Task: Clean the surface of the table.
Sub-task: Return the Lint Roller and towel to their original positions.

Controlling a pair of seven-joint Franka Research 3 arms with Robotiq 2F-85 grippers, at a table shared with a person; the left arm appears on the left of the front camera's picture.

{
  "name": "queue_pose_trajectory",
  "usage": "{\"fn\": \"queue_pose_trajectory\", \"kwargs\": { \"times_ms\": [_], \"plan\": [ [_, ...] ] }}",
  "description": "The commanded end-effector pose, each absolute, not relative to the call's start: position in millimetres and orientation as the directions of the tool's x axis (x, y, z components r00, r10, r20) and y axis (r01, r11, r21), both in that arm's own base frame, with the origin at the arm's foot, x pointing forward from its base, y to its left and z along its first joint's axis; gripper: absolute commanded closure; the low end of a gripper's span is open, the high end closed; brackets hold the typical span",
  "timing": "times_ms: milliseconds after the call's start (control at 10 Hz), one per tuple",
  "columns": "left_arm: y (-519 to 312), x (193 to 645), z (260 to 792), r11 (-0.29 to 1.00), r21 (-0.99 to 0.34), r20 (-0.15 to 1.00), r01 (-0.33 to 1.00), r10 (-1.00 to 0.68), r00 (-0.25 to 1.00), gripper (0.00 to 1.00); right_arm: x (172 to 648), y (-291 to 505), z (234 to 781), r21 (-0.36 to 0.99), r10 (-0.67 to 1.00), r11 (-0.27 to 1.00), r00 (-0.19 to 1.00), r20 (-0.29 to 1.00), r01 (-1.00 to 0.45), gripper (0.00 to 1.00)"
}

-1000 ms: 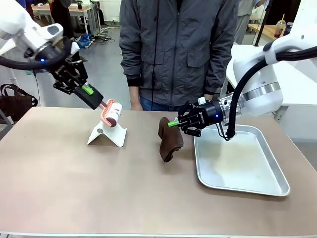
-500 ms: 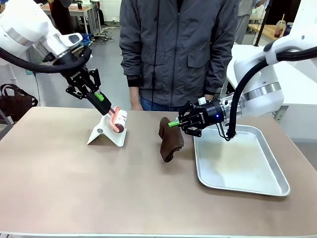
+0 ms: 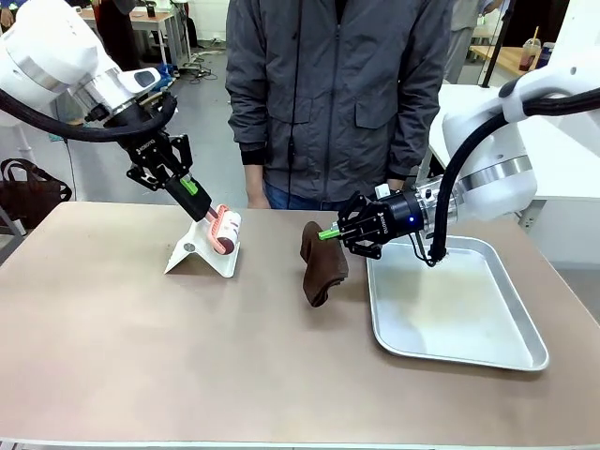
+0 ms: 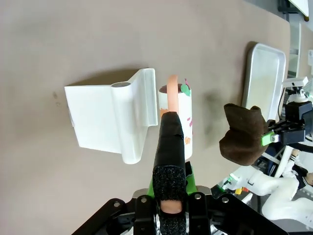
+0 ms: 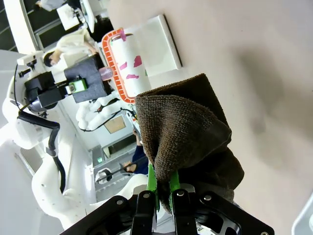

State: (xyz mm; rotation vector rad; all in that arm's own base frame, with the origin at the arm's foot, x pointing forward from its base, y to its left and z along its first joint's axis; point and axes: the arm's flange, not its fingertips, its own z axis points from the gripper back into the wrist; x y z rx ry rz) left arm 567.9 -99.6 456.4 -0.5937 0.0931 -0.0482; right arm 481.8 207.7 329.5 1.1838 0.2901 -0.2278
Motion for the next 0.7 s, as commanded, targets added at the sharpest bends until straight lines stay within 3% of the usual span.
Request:
{"fn": "queue_pose_trajectory", "kwargs": {
  "times_ms": [0,200,600],
  "plan": [
    [-101,568,455,0.828,-0.560,-0.075,0.020,-0.075,0.994,0.78,494,221,329,0.876,-0.064,0.373,0.950,-0.305,0.306,0.89],
    [-103,554,449,0.828,-0.560,0.029,0.015,0.002,1.000,0.78,512,245,323,0.902,-0.095,0.336,0.962,-0.255,0.272,0.89],
    [-106,558,441,0.849,-0.528,0.001,0.010,-0.011,1.000,0.78,526,245,309,0.892,-0.141,0.268,0.931,-0.337,0.363,0.89]
  ]
}}
